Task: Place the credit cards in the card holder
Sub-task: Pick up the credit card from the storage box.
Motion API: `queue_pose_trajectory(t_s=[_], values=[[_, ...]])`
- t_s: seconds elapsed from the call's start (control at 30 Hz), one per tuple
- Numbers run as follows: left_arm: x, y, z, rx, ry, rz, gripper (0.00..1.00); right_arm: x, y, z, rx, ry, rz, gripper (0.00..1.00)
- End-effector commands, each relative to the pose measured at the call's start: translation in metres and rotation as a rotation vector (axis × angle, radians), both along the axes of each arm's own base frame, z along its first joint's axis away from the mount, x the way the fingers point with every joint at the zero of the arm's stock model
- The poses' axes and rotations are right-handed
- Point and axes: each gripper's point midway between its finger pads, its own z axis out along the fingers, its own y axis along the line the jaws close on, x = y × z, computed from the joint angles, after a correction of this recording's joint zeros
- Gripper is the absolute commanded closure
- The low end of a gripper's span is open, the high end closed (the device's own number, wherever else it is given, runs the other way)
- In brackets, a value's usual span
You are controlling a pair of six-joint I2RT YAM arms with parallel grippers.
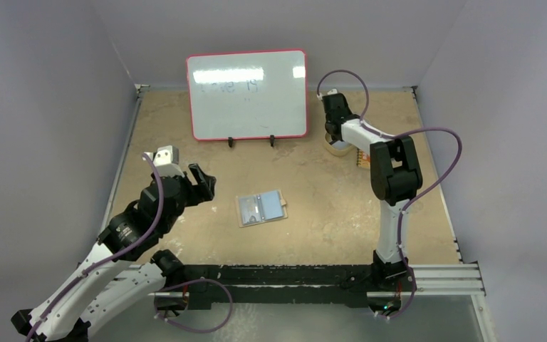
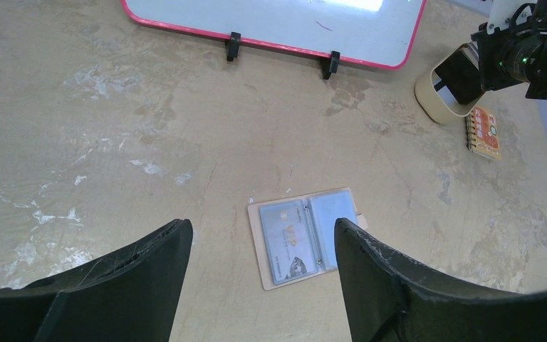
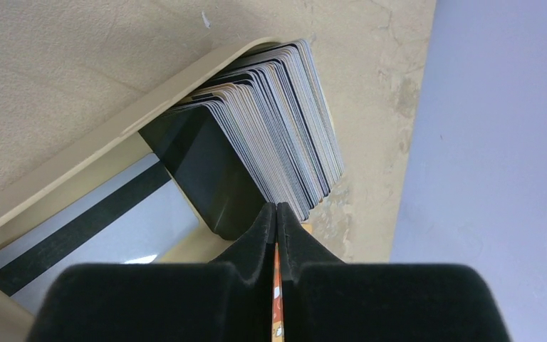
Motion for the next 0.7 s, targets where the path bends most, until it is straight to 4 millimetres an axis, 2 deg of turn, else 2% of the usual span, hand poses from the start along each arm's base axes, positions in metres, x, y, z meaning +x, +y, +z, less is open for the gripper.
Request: queue_pose_trajectory(t_s=[0.0, 0.3, 0.37, 0.5, 0.67], values=[[0.004, 0.002, 0.009, -0.013, -0.030, 0.017, 0.28, 0.006, 0.002, 0.029, 0.063, -0.060, -0.019, 1.00], [0.004, 0.002, 0.009, -0.014, -0.032, 0.017, 0.29, 0.007, 0.008, 0.026, 0.102, -0.072, 0.000, 0.98], [0.004, 0.002, 0.010, -0.014, -0.033, 0.017, 0.29, 0.010, 0.008, 0.028, 0.100, -0.082, 0.002, 0.78], [0.004, 0.003, 0.011, -0.017, -0.037, 0.021, 0.29, 0.015, 0.007, 0.028, 0.080, -0.084, 0.019, 0.54], [0.004, 0.002, 0.009, -0.014, -0.033, 0.019, 0.29, 0.020, 0.008, 0.020, 0.061, -0.060, 0.042, 0.44]])
